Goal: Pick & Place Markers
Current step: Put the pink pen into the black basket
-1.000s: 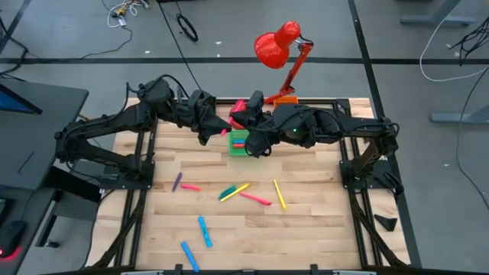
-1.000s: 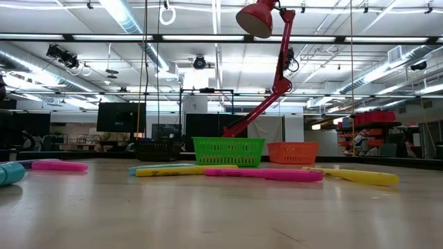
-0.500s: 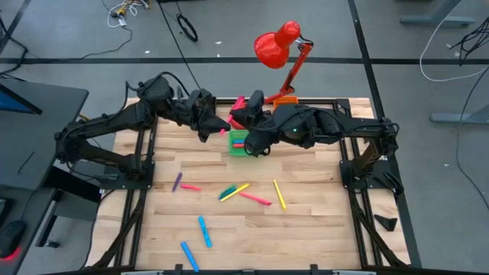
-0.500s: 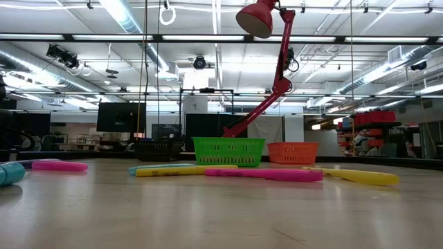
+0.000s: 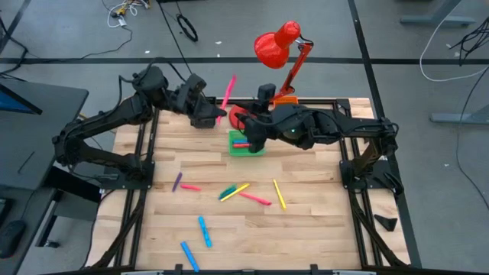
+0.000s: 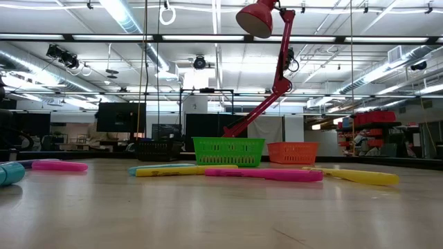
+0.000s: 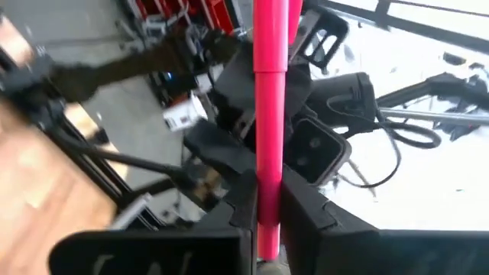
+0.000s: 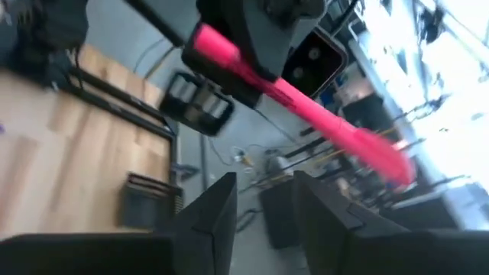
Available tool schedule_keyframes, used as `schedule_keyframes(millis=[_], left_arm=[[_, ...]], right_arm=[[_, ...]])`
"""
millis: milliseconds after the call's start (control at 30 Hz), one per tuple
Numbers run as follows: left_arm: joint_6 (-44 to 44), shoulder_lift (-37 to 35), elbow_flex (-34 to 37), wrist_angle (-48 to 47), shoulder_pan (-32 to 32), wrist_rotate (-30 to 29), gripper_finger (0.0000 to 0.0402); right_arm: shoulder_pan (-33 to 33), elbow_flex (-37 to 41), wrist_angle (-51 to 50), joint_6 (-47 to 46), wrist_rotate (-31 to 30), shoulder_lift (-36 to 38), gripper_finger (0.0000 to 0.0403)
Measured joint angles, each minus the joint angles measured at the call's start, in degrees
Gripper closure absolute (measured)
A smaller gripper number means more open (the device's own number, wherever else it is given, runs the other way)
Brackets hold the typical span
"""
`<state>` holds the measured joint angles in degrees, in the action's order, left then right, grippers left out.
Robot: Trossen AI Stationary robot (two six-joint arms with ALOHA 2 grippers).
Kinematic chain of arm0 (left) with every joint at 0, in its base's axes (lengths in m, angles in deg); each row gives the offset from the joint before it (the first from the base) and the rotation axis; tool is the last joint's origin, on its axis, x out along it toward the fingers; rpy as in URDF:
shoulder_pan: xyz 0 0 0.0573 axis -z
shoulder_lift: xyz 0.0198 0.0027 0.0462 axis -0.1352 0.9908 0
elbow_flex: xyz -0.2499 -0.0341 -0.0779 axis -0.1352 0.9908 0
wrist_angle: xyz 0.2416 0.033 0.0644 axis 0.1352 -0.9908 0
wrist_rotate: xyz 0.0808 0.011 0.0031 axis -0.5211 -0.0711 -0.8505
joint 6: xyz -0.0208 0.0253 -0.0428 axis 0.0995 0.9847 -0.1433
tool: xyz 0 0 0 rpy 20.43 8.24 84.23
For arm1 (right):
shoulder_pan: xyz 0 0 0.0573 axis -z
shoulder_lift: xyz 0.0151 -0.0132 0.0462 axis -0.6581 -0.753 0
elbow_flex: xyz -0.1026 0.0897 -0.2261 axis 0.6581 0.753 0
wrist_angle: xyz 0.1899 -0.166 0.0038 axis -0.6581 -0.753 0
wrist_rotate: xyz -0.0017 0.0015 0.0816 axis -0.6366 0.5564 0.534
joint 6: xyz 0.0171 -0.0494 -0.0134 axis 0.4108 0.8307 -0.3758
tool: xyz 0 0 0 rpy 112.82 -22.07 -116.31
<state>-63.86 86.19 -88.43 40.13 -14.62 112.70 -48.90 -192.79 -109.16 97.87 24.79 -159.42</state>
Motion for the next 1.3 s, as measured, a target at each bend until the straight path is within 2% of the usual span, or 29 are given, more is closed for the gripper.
schedule_keyframes(millis=[233,467,733,800,1000,1300], left_arm=[[15.7,0.1,0.0,-0.3,-1.3,-0.1,0.0366],[29.3,0.1,0.1,-0.6,-1.1,-1.7,0.0366],[43.8,0.1,0.1,-4.6,-0.4,-8.1,0.0366],[46.7,-0.1,0.1,-7.1,0.0,-11.5,0.0366],[55.5,-0.5,0.2,-12.7,3.6,-25.4,0.0366],[63.1,-1.1,0.2,-16.7,10.7,-51.0,0.0366]], right_arm=[[0.0,0.0,0.2,-17.3,0.1,0.0,0.0273],[0.0,0.0,0.3,-39.8,1.1,0.0,0.0273],[0.0,0.0,0.4,-61.5,11.5,0.0,0.0272],[0.0,0.0,0.4,-64.9,13.3,0.0,0.0272],[0.1,0.0,0.4,-69.5,13.4,0.1,0.0272],[0.5,0.0,0.4,-69.5,13.2,0.1,0.0272]])
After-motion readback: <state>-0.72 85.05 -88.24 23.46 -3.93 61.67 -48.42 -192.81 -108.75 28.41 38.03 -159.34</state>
